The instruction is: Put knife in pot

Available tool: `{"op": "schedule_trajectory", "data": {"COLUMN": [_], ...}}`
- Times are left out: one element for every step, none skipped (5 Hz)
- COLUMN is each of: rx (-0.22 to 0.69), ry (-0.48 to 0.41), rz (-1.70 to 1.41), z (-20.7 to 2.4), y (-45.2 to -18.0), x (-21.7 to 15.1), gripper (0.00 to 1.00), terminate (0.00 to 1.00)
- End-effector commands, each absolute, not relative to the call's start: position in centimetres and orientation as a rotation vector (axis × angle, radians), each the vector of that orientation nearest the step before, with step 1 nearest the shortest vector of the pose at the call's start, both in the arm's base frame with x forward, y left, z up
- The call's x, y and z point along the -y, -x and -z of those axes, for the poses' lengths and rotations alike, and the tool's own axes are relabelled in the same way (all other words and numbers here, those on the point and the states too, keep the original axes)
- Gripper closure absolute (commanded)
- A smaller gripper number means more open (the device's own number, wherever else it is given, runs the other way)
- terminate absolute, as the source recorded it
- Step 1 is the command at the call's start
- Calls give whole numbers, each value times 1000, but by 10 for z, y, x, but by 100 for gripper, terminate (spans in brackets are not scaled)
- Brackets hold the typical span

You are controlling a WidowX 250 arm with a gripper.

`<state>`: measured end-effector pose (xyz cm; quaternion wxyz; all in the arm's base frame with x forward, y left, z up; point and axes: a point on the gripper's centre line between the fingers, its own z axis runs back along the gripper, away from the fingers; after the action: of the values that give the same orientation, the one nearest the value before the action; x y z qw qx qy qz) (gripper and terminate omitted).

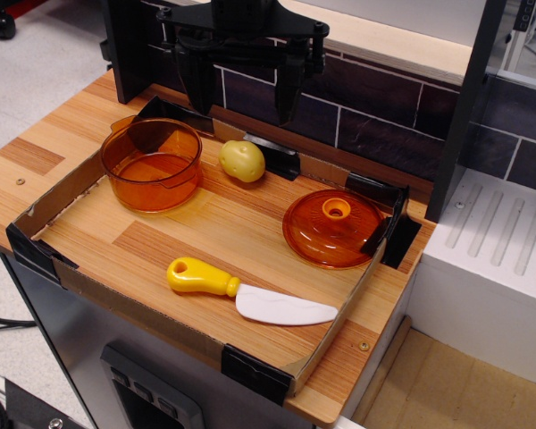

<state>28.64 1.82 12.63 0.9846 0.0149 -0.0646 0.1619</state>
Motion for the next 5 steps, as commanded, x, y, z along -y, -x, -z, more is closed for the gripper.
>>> {"op": "schedule_trajectory", "data": {"rx": [130, 59, 32, 53, 81], "ry": [-30, 43, 78, 54, 24], "rz": [-325, -81, 142, 393, 644], "z": [-126, -120, -108, -100, -85], "y": [-286, -283, -273, -257, -243], "x": [-18, -13, -15, -14, -21], "gripper": [0, 0, 0, 0, 0], "terminate": [0, 0, 0, 0, 0]}}
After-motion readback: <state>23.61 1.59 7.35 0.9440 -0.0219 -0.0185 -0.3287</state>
